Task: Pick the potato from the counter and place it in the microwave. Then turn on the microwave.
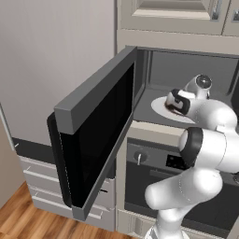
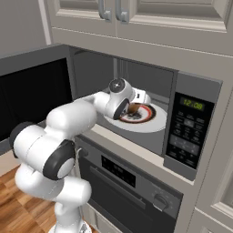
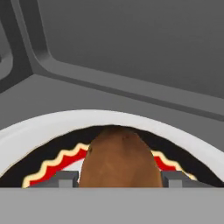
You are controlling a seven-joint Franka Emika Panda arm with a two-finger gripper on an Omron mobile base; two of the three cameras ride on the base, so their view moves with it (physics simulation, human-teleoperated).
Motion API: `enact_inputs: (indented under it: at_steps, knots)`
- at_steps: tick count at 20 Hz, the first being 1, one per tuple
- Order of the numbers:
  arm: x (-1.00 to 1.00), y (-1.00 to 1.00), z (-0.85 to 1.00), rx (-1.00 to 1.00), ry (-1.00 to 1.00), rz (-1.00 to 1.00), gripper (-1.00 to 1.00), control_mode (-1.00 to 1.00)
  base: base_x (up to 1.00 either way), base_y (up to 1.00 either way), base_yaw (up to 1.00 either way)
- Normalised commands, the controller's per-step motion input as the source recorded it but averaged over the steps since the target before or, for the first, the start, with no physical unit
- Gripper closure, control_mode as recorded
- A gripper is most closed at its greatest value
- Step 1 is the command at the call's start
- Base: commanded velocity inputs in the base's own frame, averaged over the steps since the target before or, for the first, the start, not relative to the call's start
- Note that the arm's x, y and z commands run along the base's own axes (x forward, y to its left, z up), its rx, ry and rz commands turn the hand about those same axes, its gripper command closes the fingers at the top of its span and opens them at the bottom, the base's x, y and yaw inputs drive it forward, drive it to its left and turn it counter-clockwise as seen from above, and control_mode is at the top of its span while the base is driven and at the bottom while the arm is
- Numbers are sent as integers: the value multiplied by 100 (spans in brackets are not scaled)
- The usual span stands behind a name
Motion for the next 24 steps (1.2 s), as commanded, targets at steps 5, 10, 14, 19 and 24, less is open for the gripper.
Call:
enact_inputs:
  at_steps: [5,10,14,19,24]
  knots:
    - [24,-8,-15,0,3,0,100,-100,0,0,0]
    - [6,-2,-14,0,6,0,100,-100,0,0,0]
    - [0,0,-14,0,5,0,100,-100,0,0,0]
    - [0,0,-1,0,1,0,100,-100,0,0,0]
    - [0,0,0,0,0,0,-100,-100,0,0,0]
